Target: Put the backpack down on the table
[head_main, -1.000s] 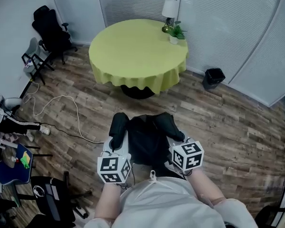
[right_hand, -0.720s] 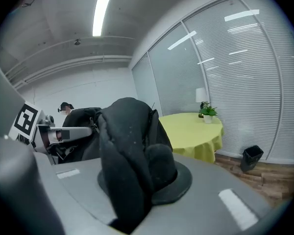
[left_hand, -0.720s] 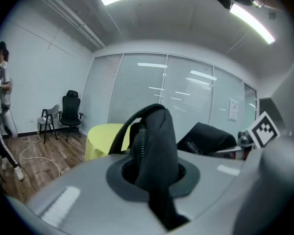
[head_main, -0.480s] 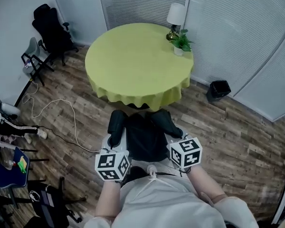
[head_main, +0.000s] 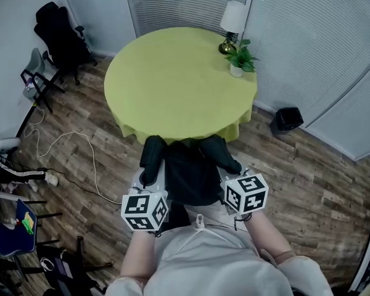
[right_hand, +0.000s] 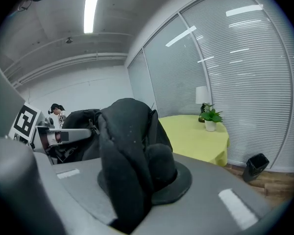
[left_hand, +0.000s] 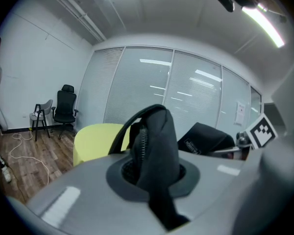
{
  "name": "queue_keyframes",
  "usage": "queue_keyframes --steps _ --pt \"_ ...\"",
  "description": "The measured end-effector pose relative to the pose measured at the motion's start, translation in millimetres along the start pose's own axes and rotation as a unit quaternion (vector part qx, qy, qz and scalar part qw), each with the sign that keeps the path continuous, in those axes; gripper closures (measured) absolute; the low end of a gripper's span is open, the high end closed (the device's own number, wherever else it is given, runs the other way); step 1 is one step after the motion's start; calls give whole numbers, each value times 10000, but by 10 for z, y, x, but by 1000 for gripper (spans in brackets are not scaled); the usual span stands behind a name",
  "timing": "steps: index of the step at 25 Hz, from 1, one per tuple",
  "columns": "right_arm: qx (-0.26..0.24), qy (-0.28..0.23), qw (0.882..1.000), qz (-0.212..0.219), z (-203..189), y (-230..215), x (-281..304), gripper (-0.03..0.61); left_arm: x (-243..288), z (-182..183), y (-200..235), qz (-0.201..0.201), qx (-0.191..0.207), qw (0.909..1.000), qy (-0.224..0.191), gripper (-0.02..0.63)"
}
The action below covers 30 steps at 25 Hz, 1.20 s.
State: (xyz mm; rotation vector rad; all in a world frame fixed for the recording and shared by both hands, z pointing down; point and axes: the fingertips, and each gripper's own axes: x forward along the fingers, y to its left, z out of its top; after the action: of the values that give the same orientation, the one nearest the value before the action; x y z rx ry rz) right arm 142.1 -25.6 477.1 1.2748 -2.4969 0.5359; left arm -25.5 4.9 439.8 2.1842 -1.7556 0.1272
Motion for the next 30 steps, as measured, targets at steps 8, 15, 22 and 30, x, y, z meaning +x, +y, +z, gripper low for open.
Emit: queue_keyframes --steps 8,15,22,30 --pt "92 -78 9996 -239 747 -182 1082 548 1067 662 730 -350 83 9993 63 583" --pt "207 -167 9980 -581 1495 -432 2124 548 2154 1320 1403 -718 197 9972 88 582" --pt "382 -141 9955 -860 1870 -738 2996 548 3039 1577 1912 -916 240 9953 199 582" --pt "400 68 9956 -849 2092 -1104 3756 548 3783 1650 2290 -776 115 9964 321 582"
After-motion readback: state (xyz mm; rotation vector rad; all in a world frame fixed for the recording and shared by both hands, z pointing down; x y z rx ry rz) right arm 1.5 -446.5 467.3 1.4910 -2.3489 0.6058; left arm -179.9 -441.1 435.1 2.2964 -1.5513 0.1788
